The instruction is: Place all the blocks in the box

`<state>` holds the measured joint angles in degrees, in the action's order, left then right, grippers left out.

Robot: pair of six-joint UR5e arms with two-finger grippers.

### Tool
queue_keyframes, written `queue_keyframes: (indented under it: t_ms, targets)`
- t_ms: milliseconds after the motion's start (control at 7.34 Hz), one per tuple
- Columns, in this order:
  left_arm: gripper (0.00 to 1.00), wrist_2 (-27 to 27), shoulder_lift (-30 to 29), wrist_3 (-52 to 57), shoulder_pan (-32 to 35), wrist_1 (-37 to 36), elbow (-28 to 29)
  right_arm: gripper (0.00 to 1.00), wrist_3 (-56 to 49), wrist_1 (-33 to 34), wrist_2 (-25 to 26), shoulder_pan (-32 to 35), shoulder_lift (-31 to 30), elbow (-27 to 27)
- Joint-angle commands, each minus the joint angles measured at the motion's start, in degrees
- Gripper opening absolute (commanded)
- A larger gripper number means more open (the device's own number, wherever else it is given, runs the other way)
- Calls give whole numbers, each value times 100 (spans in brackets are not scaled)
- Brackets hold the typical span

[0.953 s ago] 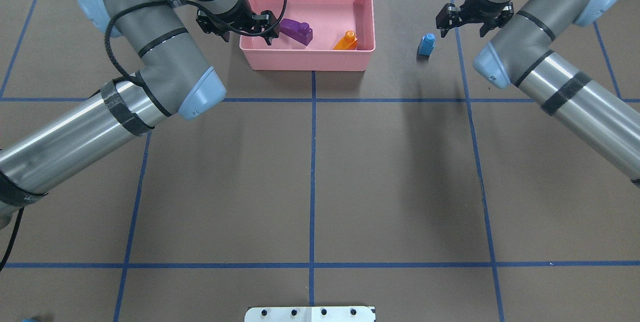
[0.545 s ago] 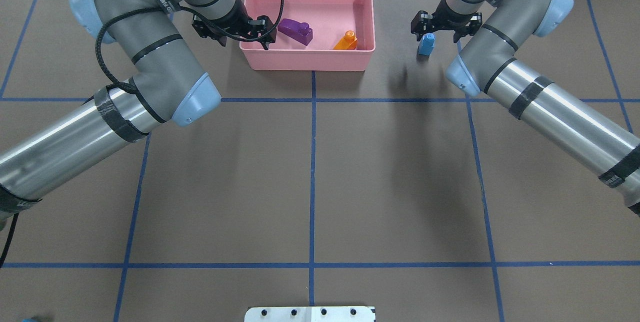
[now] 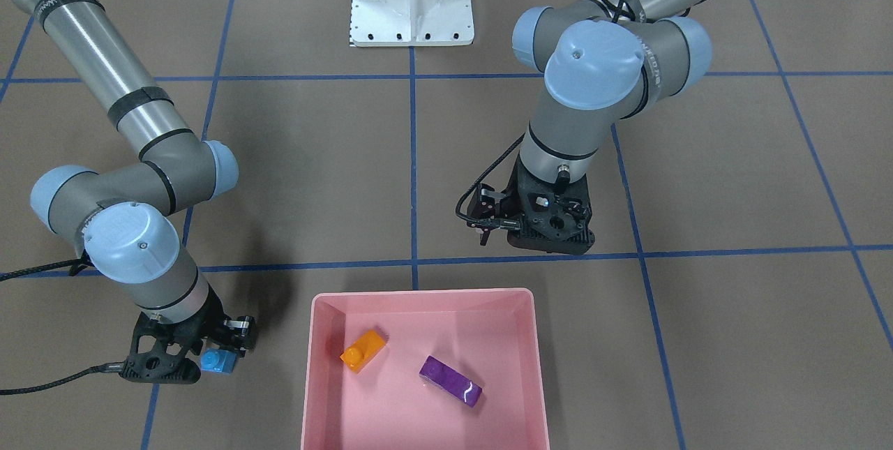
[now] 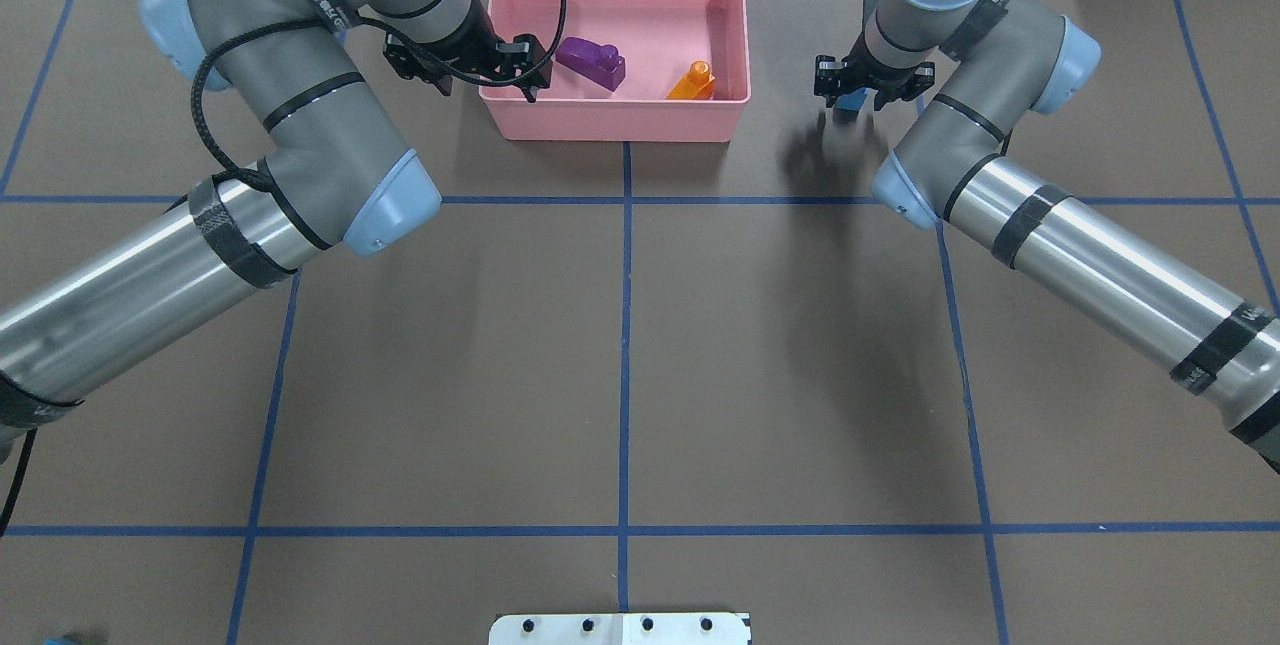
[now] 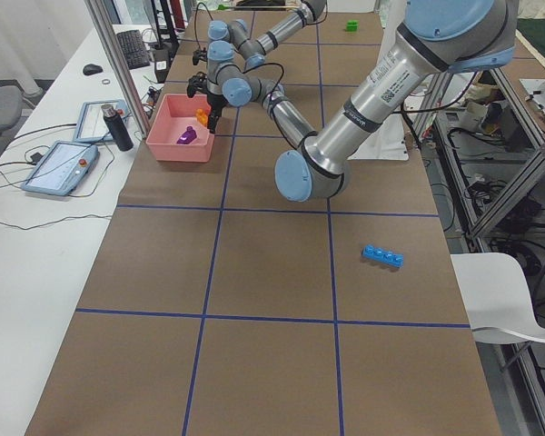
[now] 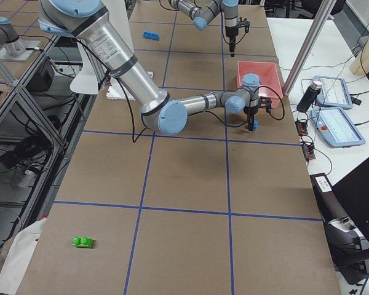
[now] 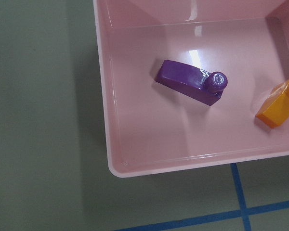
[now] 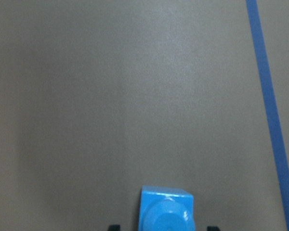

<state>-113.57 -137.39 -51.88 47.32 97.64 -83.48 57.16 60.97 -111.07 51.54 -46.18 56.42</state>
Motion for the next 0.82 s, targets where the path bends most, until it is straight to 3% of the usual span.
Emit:
queue_keyframes:
  t_ms: [0, 272, 681]
  targets:
    - [100, 19, 11, -6, -12, 9, 7, 0, 24, -6, 189, 14, -5, 44]
    - [100, 11, 37, 37, 5, 0, -45, 0, 119, -6, 244, 258, 30, 446]
    - [100, -24, 722, 73, 6, -17, -774, 0, 1820, 37, 208, 436, 625, 801]
